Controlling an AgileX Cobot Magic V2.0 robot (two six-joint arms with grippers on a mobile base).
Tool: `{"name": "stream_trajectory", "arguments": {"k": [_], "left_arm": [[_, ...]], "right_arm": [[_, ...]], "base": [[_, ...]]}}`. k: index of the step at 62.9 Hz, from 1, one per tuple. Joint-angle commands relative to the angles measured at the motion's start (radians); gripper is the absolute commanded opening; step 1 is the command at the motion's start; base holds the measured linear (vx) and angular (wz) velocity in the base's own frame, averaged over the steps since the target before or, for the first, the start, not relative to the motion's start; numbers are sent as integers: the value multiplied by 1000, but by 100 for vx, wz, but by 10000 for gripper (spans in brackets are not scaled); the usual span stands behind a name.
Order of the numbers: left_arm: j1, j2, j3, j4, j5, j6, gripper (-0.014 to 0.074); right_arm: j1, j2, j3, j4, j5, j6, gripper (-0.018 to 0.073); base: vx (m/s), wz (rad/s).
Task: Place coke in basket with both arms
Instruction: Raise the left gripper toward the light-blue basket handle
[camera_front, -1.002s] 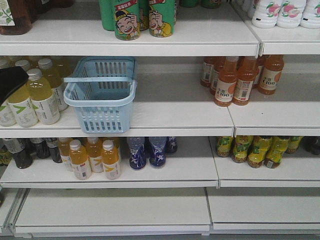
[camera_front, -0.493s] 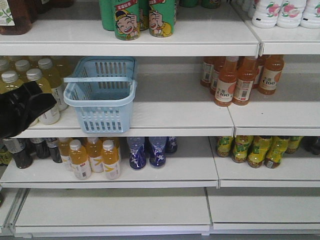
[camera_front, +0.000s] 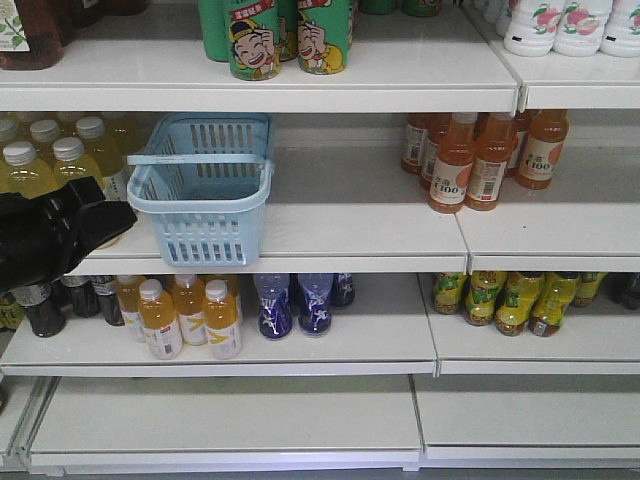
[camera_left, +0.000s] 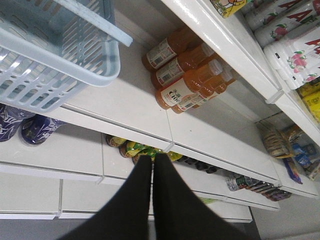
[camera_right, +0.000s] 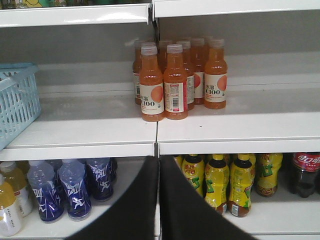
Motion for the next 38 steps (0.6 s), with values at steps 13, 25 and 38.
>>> {"name": "stream_trajectory", "arguments": {"k": [13, 25, 38], "left_arm": [[-2, -22, -33, -74, 5, 8, -7], [-2, -22, -33, -74, -13, 8, -6], [-2, -22, -33, -74, -14, 8, -6]], "right_arm": [[-5, -18, 10, -9, -78, -9, -5], [-5, -18, 10, -9, -78, -9, -5], [-5, -18, 10, -9, -78, -9, -5]], "base": [[0, 0], [0, 0], [0, 0]]}}
